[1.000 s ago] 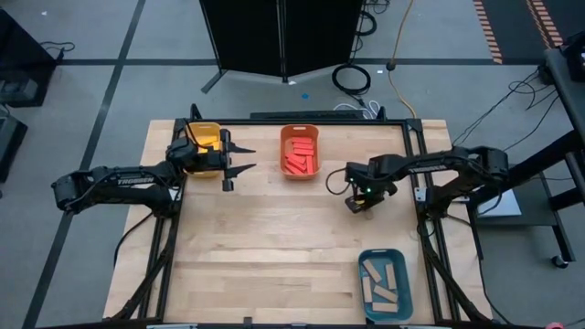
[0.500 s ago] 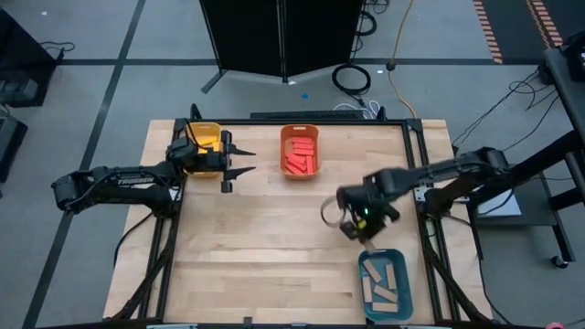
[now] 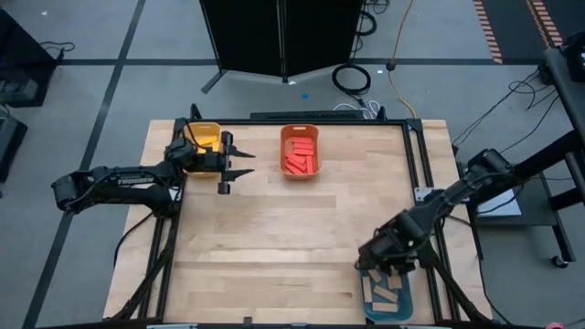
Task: Sort blocks
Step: Put the brown block into the blue bin, then return to Home Position
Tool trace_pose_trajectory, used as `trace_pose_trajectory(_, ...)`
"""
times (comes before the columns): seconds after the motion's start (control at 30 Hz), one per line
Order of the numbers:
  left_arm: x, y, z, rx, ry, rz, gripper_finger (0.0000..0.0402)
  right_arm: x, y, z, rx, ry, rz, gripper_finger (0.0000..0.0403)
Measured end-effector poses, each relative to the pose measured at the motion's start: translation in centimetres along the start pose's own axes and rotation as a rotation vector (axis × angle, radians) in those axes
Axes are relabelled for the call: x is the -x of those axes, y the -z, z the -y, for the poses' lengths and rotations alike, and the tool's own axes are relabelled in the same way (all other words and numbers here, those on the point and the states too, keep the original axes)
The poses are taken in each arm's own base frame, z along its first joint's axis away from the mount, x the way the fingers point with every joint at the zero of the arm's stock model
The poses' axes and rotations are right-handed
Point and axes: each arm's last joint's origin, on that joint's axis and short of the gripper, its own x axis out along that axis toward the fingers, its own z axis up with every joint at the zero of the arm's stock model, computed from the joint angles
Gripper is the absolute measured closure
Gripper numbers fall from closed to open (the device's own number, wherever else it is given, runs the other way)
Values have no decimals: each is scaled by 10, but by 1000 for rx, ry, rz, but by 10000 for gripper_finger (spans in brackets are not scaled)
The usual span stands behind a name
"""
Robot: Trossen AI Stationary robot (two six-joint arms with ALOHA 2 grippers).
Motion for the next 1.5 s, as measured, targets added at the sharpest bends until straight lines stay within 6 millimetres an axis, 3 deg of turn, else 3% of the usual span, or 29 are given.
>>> trace_pose_trajectory(0.27, 0, -5, 0, 28, 20, 51, 226, -12, 12, 12, -32, -68, 152, 296)
trace_pose_trajectory(0.63, -5, -10, 6, 21, 57, 82, 226, -14, 13, 13, 13, -61, 169, 292)
trace_pose_trajectory(1.03, -5, -10, 6, 12, 56, 82, 226, -14, 13, 12, 35, -66, 164, 199)
trace_pose_trajectory(1.27, -5, -11, 6, 18, 55, 86, 226, -6, 10, 6, 294, -150, 207, 184)
trace_pose_trajectory(1.5, -6, -20, 8, 104, 97, 163, 226, 19, 3, 2, 651, -382, 558, 183)
